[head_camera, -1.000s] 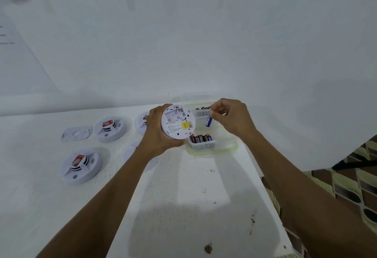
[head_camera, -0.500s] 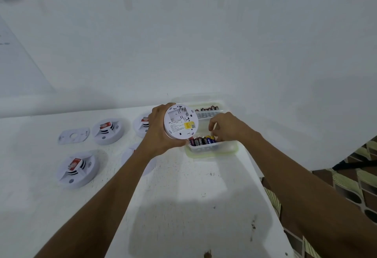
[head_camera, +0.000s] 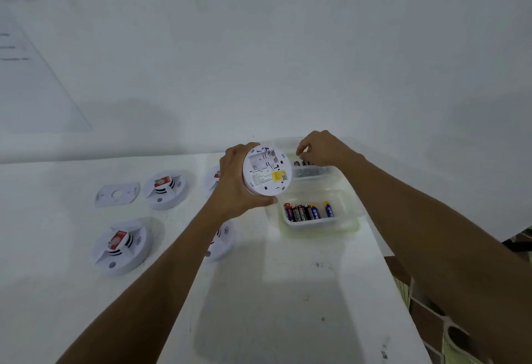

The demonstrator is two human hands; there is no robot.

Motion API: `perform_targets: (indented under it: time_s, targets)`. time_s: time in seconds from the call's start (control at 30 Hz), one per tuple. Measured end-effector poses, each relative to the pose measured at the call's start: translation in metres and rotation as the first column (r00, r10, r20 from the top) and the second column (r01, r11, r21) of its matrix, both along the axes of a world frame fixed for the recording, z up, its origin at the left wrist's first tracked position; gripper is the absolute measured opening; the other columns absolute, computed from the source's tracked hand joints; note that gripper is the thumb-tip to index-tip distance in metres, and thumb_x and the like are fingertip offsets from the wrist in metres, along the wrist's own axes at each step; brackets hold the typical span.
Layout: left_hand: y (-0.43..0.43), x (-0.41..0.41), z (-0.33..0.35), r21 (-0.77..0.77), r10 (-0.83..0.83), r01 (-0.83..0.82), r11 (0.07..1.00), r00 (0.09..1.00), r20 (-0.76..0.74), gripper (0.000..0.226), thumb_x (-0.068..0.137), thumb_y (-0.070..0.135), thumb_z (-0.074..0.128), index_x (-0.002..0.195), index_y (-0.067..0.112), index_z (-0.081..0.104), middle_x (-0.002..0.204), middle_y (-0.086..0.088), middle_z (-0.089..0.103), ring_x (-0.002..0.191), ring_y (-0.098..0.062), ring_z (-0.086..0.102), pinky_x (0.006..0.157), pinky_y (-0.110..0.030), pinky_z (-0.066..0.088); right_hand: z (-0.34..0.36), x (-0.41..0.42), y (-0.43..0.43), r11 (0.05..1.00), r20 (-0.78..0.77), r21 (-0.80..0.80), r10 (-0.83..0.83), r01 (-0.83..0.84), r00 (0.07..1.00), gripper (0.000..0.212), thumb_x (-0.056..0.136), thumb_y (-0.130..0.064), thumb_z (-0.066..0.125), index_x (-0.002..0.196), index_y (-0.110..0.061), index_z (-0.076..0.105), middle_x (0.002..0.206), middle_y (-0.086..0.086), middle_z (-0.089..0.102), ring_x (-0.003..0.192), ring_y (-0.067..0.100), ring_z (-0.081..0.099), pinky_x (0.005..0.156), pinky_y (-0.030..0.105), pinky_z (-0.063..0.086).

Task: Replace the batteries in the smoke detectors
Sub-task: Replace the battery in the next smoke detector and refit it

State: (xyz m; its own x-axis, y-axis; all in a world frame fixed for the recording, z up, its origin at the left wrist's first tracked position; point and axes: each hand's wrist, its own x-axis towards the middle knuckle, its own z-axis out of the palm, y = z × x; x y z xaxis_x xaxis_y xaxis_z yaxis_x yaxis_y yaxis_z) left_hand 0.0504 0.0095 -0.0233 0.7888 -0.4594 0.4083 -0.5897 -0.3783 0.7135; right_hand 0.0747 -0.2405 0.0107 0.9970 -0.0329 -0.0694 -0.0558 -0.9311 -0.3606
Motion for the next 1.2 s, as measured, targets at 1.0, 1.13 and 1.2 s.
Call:
perform_targets:
  time_s: [1.0,1.13,1.2]
  targets:
    - [-0.016,-0.013,0.003,-0.073,-0.035,0.039,0.997,0.997,0.063,0.097,0.048,0.044,0.089,0.128,0.046,0.034,0.123,0.036,0.037,0.119,-0.008,0.039,0.104,-0.042,0.039,0.000,-0.094,0.088,0.688,0.419,0.722,-0.512,0.066,0.750,0.007,0.085,-0.027,0.074,0.083,-0.024,0.068,0.094,-0.016,0.061,0.097,0.010,0.058,0.090,0.034,0.049]
    - [-0.017,-0.012,-0.002,-0.082,-0.046,0.052,0.995,0.996,0.072,0.093,0.052,0.050,0.088,0.131,0.031,0.042,0.127,0.017,0.048,0.121,-0.014,0.044,0.105,-0.044,0.039,-0.007,-0.104,0.098,0.686,0.449,0.727,-0.513,0.035,0.732,0.005,0.087,-0.022,0.072,0.087,-0.017,0.072,0.101,-0.012,0.062,0.102,0.013,0.062,0.092,0.040,0.052]
    - [-0.017,-0.010,-0.003,-0.071,-0.054,0.059,0.996,0.996,0.069,0.089,0.054,0.051,0.087,0.129,0.026,0.046,0.127,0.010,0.053,0.119,-0.019,0.049,0.103,-0.047,0.041,-0.010,-0.106,0.102,0.728,0.494,0.685,-0.487,0.023,0.720,0.009,0.089,-0.018,0.069,0.094,-0.012,0.073,0.106,-0.005,0.068,0.100,0.007,0.061,0.090,0.041,0.054]
